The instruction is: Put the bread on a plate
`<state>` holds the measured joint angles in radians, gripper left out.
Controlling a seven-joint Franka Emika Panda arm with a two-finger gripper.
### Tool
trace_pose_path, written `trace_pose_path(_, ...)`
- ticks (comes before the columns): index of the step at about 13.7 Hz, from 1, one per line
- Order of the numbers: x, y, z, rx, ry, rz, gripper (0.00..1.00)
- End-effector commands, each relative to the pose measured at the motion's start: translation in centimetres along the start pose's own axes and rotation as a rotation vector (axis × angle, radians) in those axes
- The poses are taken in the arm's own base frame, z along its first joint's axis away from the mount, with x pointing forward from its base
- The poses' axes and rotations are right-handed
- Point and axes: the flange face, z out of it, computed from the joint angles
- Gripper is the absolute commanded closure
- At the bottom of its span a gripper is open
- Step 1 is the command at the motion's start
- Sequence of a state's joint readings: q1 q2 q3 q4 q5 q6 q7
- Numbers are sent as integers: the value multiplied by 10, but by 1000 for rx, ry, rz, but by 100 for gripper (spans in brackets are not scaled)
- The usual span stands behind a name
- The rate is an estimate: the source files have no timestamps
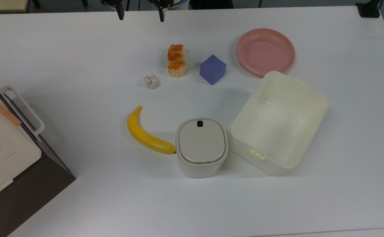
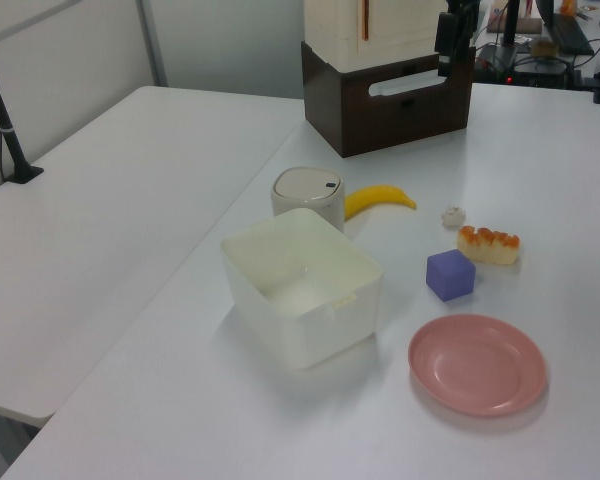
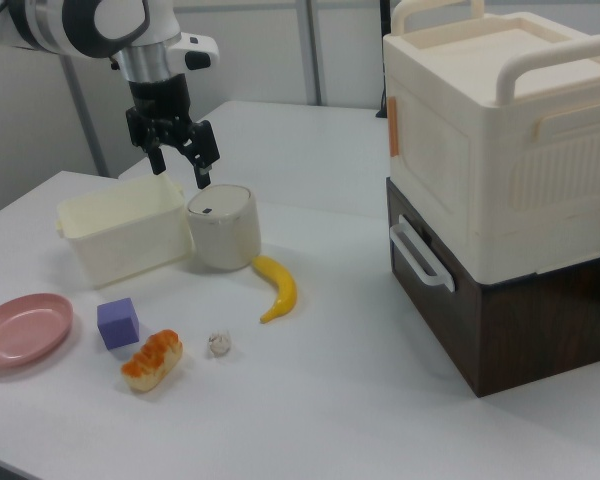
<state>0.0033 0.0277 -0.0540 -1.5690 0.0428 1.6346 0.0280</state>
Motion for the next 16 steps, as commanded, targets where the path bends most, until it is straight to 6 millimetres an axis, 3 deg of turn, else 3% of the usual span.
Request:
trace_pose_path(1,-2,1,-3,20,8,-13,0)
trace_pose_path(9,-10,-4,16,20,-58,-28,0)
trace_pose_path(12,-31,-12,33,21,-133,-45,0)
trace_pose_path(16,-54,-29,84,15,-207,-77,0)
